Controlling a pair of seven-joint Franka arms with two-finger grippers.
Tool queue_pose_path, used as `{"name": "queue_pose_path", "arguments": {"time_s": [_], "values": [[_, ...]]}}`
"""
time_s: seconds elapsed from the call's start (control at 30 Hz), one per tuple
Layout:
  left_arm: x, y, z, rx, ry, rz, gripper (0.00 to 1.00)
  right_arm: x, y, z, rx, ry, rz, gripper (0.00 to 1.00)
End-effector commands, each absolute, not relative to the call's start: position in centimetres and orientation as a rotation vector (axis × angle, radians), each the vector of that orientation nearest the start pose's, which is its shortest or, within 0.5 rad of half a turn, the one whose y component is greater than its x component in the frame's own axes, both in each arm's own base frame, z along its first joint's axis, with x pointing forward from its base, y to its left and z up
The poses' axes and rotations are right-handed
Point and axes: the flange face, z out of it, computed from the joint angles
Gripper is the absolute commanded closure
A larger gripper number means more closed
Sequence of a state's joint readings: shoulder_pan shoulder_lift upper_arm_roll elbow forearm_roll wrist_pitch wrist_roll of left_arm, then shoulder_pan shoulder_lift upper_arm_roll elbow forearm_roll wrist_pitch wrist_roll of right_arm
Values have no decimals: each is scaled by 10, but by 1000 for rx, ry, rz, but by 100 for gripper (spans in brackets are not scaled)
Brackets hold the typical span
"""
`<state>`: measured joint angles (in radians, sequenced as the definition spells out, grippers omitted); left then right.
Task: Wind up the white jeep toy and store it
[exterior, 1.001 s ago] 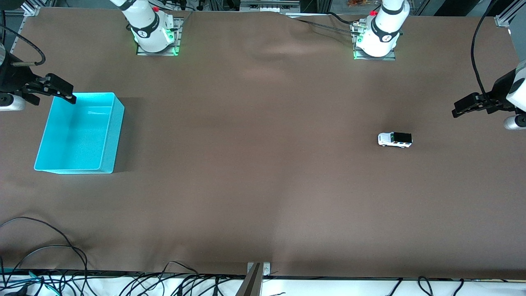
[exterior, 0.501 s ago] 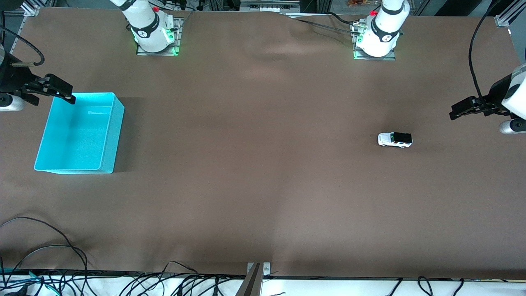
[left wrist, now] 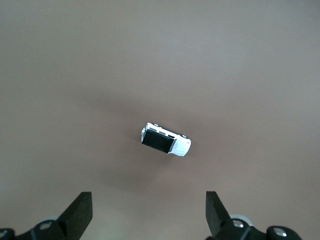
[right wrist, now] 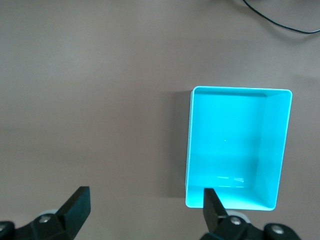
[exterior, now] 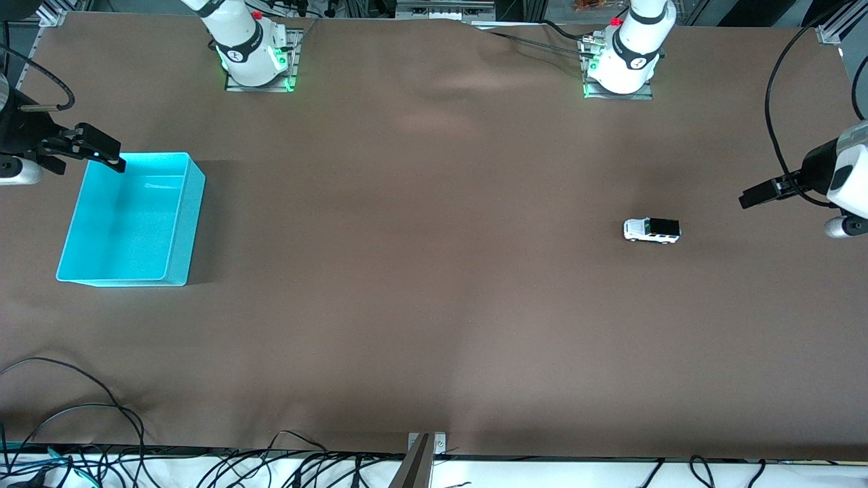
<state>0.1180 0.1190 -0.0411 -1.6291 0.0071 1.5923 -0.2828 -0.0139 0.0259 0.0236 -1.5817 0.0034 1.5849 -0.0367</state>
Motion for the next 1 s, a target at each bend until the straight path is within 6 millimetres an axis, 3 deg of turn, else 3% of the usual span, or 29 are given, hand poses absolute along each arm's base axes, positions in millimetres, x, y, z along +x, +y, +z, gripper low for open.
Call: {"name": "queue_pose_path", "arguments": {"time_s": [0.0, 0.27, 0.5, 0.67, 0.97], "values": [[584, 44, 517, -2978, -817, 280, 0, 564, 4, 612, -3131, -84, 38, 0], [592, 43, 490, -2751, -1301, 318, 0, 564, 4, 612, -3131, -86, 38, 0], [596, 41, 469, -2600, -1544, 307, 0, 564, 5, 613, -3133, -89, 36, 0], [595, 36, 438, -2428, -1787, 244, 0, 564, 4, 613, -3133, -89, 36, 0], [583, 32, 387, -2214, -2034, 206, 0, 564, 6, 613, -3129, -94, 36, 0]]}}
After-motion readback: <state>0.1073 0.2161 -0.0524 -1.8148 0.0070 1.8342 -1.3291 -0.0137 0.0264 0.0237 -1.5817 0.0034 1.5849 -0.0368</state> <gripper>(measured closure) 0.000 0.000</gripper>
